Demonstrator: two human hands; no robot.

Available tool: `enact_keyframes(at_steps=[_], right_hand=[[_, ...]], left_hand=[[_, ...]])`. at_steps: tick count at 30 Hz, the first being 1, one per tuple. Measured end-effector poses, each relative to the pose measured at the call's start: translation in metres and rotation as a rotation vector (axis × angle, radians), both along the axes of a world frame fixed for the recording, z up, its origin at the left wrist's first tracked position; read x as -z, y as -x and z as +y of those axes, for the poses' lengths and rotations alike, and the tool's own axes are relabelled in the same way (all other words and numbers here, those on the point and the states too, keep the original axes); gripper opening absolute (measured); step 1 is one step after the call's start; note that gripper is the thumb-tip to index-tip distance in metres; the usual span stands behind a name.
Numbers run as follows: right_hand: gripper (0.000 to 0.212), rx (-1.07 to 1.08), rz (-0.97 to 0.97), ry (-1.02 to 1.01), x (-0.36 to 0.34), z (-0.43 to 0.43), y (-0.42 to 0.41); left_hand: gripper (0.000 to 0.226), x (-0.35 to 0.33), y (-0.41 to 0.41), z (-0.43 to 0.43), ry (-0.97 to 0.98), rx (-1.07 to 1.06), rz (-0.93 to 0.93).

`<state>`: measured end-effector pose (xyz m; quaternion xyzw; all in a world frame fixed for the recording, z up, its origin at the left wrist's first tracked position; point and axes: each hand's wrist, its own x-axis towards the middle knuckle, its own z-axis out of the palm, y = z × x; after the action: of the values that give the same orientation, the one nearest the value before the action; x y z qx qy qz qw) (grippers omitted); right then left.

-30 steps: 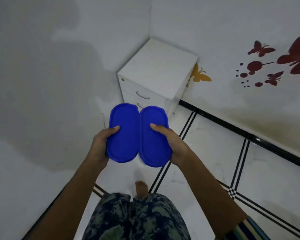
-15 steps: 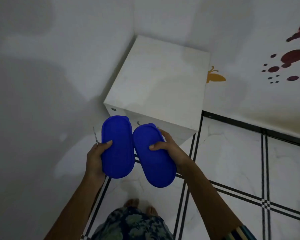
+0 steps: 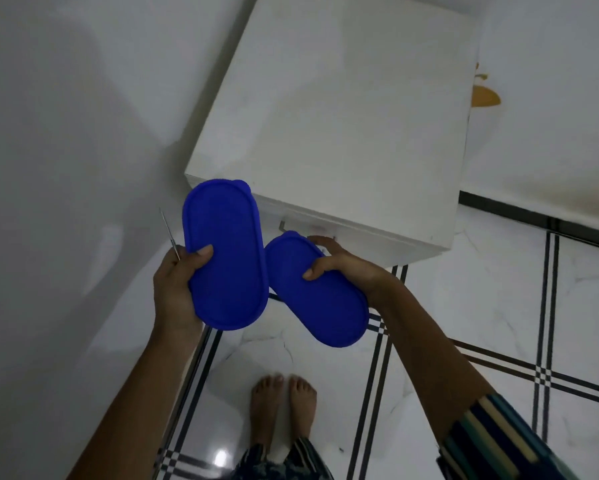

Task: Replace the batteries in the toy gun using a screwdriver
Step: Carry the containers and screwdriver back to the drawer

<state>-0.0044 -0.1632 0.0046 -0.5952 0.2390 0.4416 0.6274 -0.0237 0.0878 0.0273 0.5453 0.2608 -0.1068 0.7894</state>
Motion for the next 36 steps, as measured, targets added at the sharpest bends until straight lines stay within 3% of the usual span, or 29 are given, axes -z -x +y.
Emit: enact_keyframes(at_steps=[4, 8, 11, 13, 16, 19, 21, 24, 28, 32, 36], right_hand=[[0.072, -0.119, 0.042, 0.033, -0.005, -0.001, 0.007], [0.047, -0.180, 0.074, -0.138, -0.030, 0.001, 0.029], [0.041, -0.064, 0.082, -0.359, -0.061, -0.014, 0.046], [0.039, 0.131, 0.114, -0.438, -0.076, -0.025, 0.052], [0.049, 0.328, 0.139, -0.306, -0.069, -0.028, 0.052], [0.044, 0.425, 0.126, -0.143, -0.049, -0.013, 0.045], [0.035, 0.532, 0.066, -0.051, -0.033, -0.006, 0.042], [0.041, 0.683, -0.069, 0.038, -0.005, -0.001, 0.040], [0.044, 0.711, -0.198, 0.201, 0.020, 0.004, 0.043], [0.045, 0.685, -0.266, 0.329, 0.031, 0.007, 0.048], [0.043, 0.592, -0.333, 0.489, 0.038, 0.011, 0.055]], left_hand=[[0.049, -0.021, -0.013, 0.001, -0.041, 0.059, 0.006], [0.046, -0.045, -0.031, 0.005, -0.138, 0.177, 0.044], [0.031, -0.057, -0.041, 0.016, -0.196, 0.295, 0.112], [0.038, -0.060, -0.044, 0.023, -0.199, 0.400, 0.213], [0.051, -0.054, -0.042, 0.019, -0.226, 0.514, 0.304], [0.042, -0.035, -0.043, 0.002, -0.209, 0.507, 0.342], [0.041, -0.017, -0.047, -0.008, -0.173, 0.507, 0.385], [0.047, 0.013, -0.055, -0.019, -0.178, 0.530, 0.379], [0.052, 0.038, -0.060, -0.035, -0.210, 0.612, 0.315], [0.077, 0.055, -0.066, -0.032, -0.261, 0.748, 0.280], [0.067, 0.055, -0.066, -0.027, -0.275, 0.793, 0.342]])
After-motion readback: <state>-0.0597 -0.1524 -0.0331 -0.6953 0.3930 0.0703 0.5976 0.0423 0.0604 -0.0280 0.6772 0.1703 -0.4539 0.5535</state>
